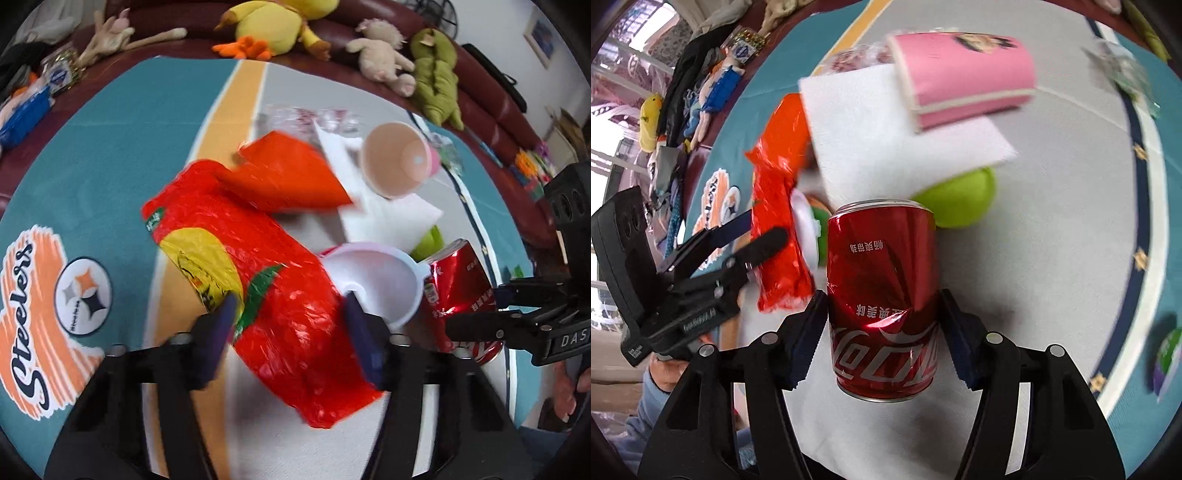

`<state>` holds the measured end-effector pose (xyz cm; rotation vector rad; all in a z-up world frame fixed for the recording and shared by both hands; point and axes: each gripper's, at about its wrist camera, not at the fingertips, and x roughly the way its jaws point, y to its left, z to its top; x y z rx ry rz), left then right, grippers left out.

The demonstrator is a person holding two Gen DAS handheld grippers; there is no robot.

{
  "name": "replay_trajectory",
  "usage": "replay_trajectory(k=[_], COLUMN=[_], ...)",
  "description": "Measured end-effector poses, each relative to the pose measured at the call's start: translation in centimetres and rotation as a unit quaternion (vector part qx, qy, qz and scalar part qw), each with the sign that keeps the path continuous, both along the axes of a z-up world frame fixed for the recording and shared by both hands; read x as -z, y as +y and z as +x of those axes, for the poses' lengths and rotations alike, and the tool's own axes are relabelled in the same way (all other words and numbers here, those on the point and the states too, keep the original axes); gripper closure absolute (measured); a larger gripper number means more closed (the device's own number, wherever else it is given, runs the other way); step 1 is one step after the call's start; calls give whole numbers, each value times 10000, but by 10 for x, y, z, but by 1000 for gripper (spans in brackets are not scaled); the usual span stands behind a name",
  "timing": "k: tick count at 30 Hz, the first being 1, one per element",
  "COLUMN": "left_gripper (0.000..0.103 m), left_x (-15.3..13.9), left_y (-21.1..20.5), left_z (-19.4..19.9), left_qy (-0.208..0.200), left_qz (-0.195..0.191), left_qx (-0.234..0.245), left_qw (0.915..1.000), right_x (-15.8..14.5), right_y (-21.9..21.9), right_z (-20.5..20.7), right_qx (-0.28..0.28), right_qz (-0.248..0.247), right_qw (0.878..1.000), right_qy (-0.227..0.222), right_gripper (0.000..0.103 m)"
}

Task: Collect trash
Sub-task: 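Grasp the red-yellow snack bag with the left tool while the right tool grasps the red Coca-Cola can, then lift the snack bag and can and carry both over the bin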

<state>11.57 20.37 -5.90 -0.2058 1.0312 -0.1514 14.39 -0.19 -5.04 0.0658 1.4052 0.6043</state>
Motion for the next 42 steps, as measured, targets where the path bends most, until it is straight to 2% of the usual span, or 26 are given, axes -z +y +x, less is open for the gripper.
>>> replay_trajectory(k=[2,5,10,23,27,42], left_gripper=[64,77,90,91,91,92], left_x=[-1,-3,-13,-55,-64,-93], left_y=[-10,-31,-61,-138,-159,-261], left_z=[-1,-5,-13,-35,-37,-46], left_qy=[-10,-63,-140,-465,-494,-787], left_qz=[-27,21,-73,82,22,154], left_qx=[147,362,655,1353,1532,2338], left_qw=[9999,9993,9977,9897,9870,9690], right_x=[0,-1,-4,-16,-20,-35], right_y=[-12,-33,-73,-156,-177,-267], right_z=[-3,-9,-19,-53,-60,-82], right_qx=[84,260,593,1156,1307,2017], right_qz=[-2,-21,16,390,523,942], right_qw=[10000,9996,9982,9919,9891,9715], right_qy=[0,-51,-105,-357,-439,-815], right_gripper=[45,45,45,44,45,44])
